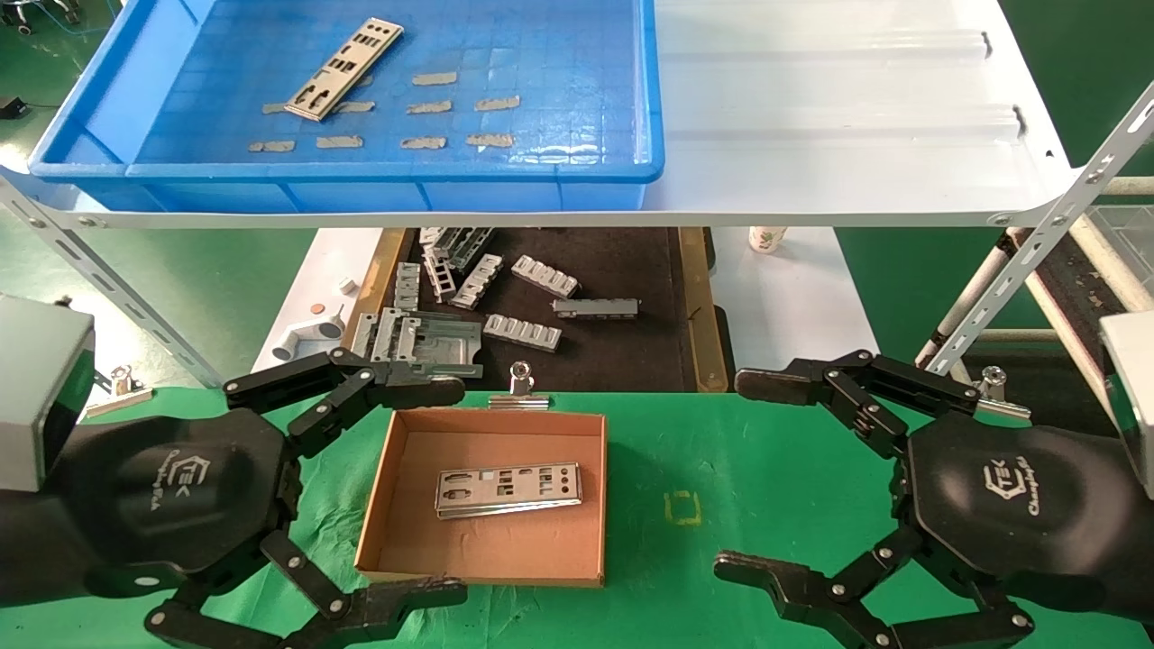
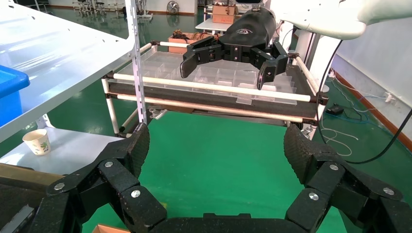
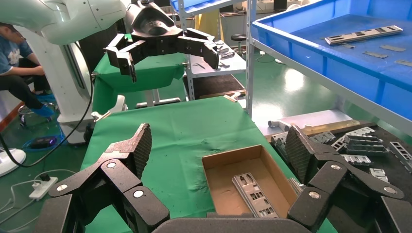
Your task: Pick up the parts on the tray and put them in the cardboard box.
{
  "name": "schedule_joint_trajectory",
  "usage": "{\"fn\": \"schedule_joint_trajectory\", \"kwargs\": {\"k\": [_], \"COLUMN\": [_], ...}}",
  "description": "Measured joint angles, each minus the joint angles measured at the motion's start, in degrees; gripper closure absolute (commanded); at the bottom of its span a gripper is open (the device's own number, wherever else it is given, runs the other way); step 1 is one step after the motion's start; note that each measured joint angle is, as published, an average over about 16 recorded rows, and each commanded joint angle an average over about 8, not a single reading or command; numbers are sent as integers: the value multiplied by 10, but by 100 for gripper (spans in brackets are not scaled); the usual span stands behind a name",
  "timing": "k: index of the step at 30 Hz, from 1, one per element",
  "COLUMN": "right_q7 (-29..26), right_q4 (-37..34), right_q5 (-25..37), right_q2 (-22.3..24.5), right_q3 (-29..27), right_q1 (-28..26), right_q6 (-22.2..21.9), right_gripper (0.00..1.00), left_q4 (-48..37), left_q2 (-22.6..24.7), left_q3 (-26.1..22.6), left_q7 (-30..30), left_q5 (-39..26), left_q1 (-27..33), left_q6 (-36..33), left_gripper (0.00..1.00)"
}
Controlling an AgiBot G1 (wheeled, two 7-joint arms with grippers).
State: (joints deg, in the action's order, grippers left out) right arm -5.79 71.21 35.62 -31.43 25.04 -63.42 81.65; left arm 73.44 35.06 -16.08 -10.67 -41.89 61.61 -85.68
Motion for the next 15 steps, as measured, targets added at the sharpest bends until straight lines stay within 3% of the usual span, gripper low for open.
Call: {"fn": "schedule_joint_trajectory", "kwargs": {"k": [12, 13, 15], "right_q7": [0, 0, 0], "right_q4": [0, 0, 0], "right_q5": [0, 0, 0], "right_q2": [0, 0, 0], "right_q3": [0, 0, 0], "right_q1": [0, 0, 0], "right_q6": [0, 0, 0], "right_gripper": [1, 8, 31], "left_q4": [0, 0, -1], "left_q2": [0, 0, 0], "left_q3": [0, 0, 0], "left_q7": [0, 0, 0], "left_q5": [0, 0, 0], "left_q1": [0, 0, 0], "left_q6": [0, 0, 1], "left_gripper": [0, 0, 0]}}
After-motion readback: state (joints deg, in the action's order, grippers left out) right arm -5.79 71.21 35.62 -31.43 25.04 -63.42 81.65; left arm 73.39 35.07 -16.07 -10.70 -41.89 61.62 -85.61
